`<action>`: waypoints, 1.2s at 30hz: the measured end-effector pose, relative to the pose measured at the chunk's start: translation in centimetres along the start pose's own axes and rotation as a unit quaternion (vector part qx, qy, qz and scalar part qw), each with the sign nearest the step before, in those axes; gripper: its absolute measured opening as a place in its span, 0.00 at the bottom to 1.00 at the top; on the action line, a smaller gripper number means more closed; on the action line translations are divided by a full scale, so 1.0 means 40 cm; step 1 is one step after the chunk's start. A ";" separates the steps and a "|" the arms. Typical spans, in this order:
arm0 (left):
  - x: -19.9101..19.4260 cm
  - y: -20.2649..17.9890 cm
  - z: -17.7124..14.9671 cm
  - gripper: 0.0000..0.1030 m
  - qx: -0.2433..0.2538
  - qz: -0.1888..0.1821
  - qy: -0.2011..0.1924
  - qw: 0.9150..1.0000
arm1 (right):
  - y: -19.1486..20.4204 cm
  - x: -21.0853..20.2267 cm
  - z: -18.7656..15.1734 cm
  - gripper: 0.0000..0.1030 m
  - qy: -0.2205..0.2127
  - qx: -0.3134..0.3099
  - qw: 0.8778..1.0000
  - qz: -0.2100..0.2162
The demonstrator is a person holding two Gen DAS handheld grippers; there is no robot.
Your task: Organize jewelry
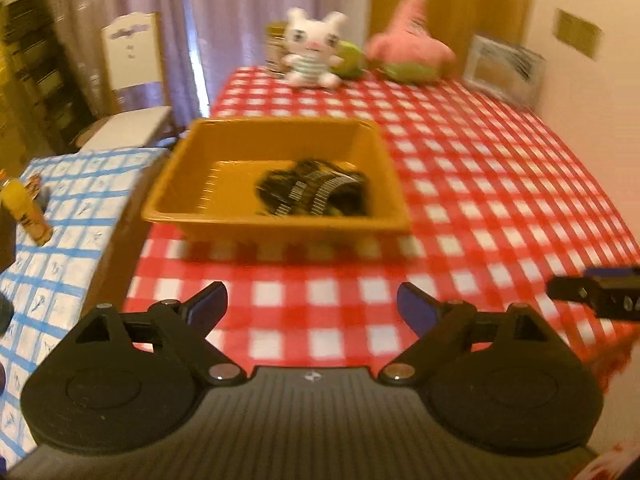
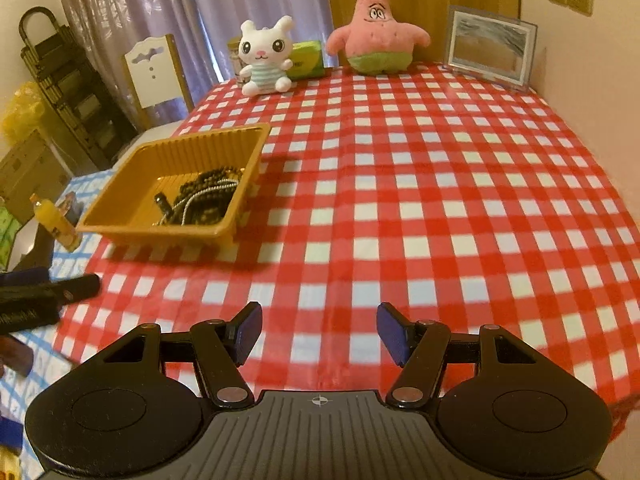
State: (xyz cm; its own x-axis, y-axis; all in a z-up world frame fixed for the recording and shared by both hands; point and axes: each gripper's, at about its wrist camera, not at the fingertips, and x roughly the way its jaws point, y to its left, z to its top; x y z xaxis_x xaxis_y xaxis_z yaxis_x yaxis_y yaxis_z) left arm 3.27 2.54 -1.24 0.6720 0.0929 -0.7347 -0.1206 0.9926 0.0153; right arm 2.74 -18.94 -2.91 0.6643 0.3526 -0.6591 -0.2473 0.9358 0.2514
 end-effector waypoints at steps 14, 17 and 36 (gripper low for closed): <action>-0.097 -0.134 -0.057 0.88 0.028 -0.037 -0.005 0.999 | -0.032 -0.109 -0.079 0.62 0.007 0.018 1.000 0.025; -0.102 -0.145 -0.062 0.88 0.032 -0.038 -0.004 0.999 | -0.031 -0.126 -0.085 0.62 0.003 0.015 1.000 0.027; -0.112 -0.157 -0.062 0.88 0.030 -0.045 -0.005 0.999 | -0.038 -0.145 -0.087 0.62 -0.004 0.013 1.000 0.026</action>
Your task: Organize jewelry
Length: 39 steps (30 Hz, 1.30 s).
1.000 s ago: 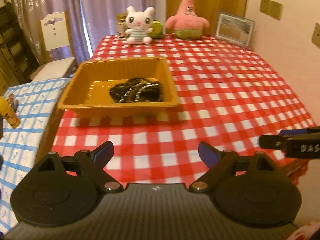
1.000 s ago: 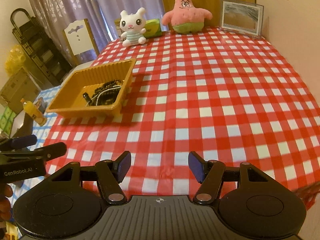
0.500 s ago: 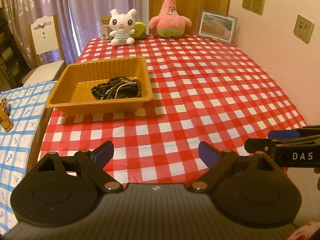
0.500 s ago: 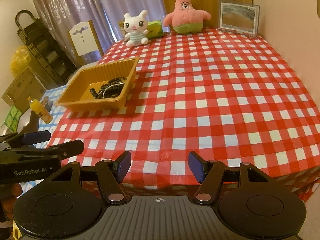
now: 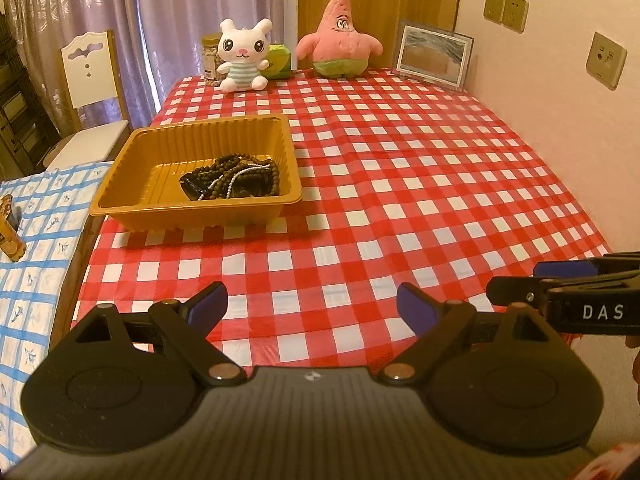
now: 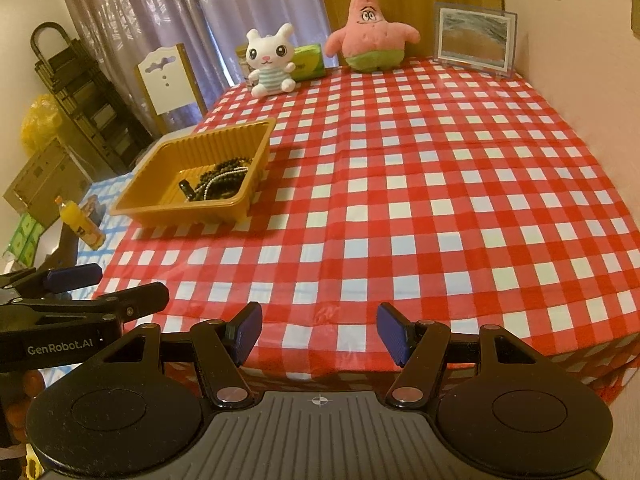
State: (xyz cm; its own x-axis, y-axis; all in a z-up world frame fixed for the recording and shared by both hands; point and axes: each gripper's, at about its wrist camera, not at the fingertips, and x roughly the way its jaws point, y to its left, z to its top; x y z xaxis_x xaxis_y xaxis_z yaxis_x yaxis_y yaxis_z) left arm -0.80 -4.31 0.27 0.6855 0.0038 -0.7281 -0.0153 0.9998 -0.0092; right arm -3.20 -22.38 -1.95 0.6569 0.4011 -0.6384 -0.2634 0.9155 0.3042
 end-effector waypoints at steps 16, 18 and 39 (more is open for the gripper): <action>0.000 0.002 0.004 0.88 -0.003 0.000 -0.003 1.000 | 0.001 0.006 0.005 0.62 0.001 -0.002 1.000 0.002; 0.000 0.002 0.004 0.88 -0.004 0.000 -0.003 1.000 | 0.002 0.006 0.005 0.62 0.000 -0.002 1.000 0.002; -0.006 0.008 0.000 0.88 -0.004 0.002 -0.005 1.000 | 0.010 0.005 0.003 0.62 0.000 -0.003 1.000 0.002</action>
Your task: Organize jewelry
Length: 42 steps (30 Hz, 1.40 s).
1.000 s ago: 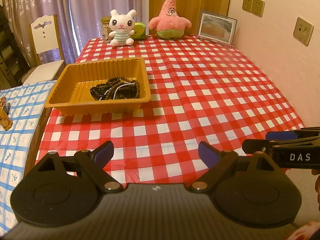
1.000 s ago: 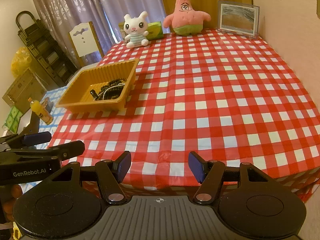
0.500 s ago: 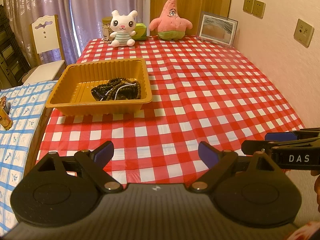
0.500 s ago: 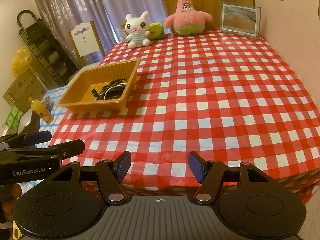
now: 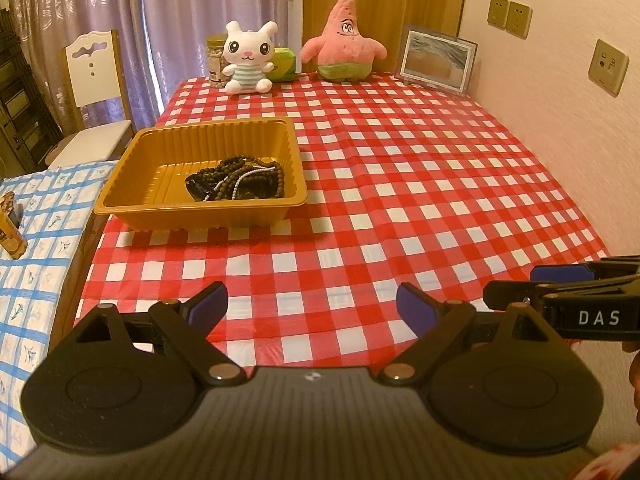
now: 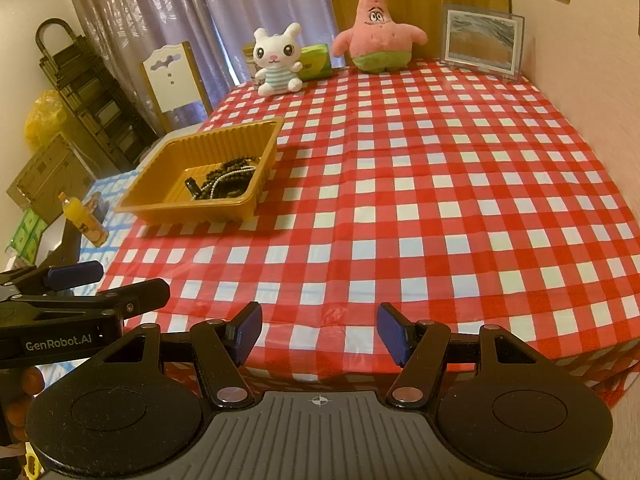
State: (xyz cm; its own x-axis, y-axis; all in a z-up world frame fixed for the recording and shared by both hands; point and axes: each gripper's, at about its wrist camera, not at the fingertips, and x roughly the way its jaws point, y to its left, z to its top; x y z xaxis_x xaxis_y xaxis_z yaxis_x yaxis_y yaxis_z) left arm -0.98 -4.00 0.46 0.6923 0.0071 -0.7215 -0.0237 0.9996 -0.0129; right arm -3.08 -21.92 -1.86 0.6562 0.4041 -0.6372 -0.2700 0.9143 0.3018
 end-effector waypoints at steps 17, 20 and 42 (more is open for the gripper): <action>-0.002 0.005 0.000 0.88 0.000 0.000 -0.002 1.000 | 0.003 -0.001 -0.003 0.62 -0.001 0.000 1.000 -0.001; -0.002 0.006 0.000 0.88 -0.001 0.000 -0.002 1.000 | 0.009 0.001 -0.002 0.62 -0.001 -0.001 1.000 -0.001; -0.007 0.024 0.000 0.88 -0.005 0.002 -0.003 1.000 | 0.038 0.014 -0.006 0.62 0.001 -0.004 1.000 0.001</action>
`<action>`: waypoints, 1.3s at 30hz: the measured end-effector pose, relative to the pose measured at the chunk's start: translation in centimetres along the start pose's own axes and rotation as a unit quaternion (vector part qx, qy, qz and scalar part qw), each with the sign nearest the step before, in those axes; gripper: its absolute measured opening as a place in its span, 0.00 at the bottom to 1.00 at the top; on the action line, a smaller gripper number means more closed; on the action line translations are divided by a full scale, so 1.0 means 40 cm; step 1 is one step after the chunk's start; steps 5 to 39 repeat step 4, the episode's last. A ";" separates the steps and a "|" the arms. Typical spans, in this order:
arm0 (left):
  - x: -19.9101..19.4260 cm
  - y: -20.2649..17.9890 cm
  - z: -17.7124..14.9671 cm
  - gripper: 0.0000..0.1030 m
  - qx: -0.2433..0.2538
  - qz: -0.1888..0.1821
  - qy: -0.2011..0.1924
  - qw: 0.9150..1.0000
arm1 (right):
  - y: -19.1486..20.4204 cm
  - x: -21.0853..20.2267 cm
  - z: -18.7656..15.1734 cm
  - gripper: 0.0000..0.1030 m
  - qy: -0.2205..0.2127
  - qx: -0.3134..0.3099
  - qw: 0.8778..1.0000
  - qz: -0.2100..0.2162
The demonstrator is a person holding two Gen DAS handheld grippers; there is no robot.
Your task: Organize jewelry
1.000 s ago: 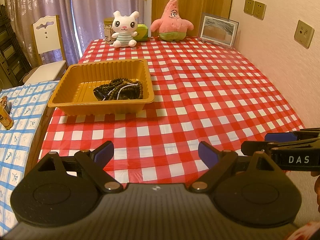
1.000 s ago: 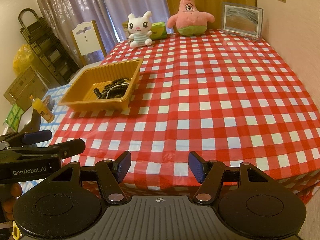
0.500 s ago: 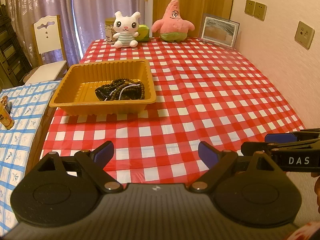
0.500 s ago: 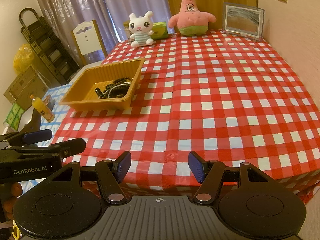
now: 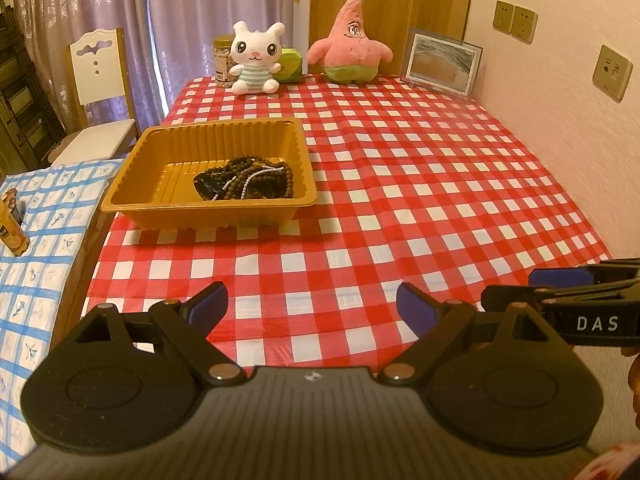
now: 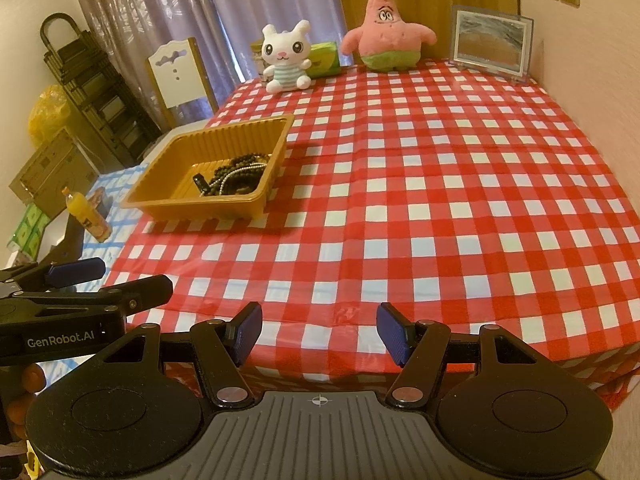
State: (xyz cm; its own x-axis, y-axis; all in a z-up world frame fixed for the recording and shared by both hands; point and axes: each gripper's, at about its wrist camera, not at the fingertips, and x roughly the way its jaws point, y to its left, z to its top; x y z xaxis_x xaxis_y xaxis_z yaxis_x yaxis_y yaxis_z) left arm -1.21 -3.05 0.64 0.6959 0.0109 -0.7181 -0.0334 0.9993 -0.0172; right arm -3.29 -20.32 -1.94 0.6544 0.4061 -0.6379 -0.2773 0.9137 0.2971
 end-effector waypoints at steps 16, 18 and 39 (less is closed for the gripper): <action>0.006 0.002 0.002 0.88 -0.002 0.002 0.000 1.000 | -0.002 0.003 -0.001 0.62 0.001 0.001 1.000 0.000; 0.006 0.002 0.002 0.88 -0.002 0.002 0.000 1.000 | -0.002 0.003 -0.001 0.62 0.001 0.001 1.000 0.000; 0.006 0.002 0.002 0.88 -0.002 0.002 0.000 1.000 | -0.002 0.003 -0.001 0.62 0.001 0.001 1.000 0.000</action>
